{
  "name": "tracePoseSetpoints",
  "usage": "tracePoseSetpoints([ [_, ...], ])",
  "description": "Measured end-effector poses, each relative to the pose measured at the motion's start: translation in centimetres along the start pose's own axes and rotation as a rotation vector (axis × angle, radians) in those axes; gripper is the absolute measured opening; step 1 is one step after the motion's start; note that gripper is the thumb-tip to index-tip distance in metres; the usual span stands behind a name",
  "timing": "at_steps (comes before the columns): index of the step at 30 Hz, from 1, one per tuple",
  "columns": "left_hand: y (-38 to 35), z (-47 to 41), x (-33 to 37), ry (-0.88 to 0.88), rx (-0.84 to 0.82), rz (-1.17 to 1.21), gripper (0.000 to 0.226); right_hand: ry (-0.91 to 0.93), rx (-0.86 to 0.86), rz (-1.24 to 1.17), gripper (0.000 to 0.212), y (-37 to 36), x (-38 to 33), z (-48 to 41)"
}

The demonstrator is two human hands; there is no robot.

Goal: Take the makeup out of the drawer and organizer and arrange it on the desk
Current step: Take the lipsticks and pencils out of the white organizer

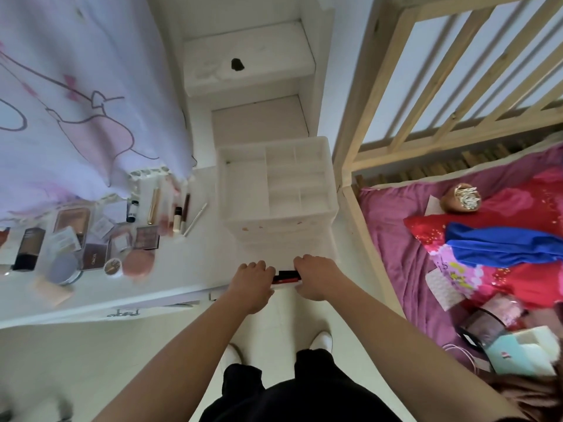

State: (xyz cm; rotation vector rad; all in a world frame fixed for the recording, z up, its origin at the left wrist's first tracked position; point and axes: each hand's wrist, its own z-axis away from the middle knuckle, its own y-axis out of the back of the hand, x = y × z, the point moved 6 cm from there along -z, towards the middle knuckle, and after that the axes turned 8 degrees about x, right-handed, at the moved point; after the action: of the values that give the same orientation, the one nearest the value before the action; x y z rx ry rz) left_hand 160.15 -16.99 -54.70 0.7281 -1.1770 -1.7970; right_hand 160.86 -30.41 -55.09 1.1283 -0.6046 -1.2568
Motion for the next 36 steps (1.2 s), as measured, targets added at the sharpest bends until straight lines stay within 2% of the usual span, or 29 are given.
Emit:
tracePoseSetpoints([
  [8,0.6,-0.3,-0.1,-0.016,-0.029,0.079,0.036,0.071,-0.01,0.006,0.022,1.3,0.1,0.1],
  [11,1.4,-0.4,-0.2,-0.033,-0.047,0.076,0.048,0.096,-0.044,0.057,0.019,1.6,0.4,-0.1],
  [14,2.7,0.0,-0.3,-0.03,0.018,0.006,0.06,0.104,-0.043,0.041,0.027,1.8,0.4,-0.7],
  [16,4.2,0.6,-0.7,0.002,0.099,-0.083,0.061,0.11,-0.005,0.003,0.04,2.3,0.3,-1.2],
  [18,5.6,1.3,-1.3,0.044,0.166,-0.126,0.055,0.138,0.027,-0.009,0.055,2.9,-0.4,-1.7],
  [20,6.7,2.2,-2.6,0.095,0.275,-0.113,0.058,0.164,0.029,-0.039,0.064,3.6,-1.2,-2.2],
  [24,6.7,4.6,-6.5,0.227,0.467,-0.022,0.061,0.142,0.033,-0.164,0.067,4.8,-1.1,-2.8],
  [31,4.0,10.4,-11.7,0.557,0.559,0.15,0.056,0.055,0.141,-0.304,0.05,6.2,1.3,-2.5],
  [36,2.5,11.0,-12.6,0.612,0.515,0.234,0.043,-0.005,0.189,-0.487,0.05,6.7,-1.5,-2.2],
])
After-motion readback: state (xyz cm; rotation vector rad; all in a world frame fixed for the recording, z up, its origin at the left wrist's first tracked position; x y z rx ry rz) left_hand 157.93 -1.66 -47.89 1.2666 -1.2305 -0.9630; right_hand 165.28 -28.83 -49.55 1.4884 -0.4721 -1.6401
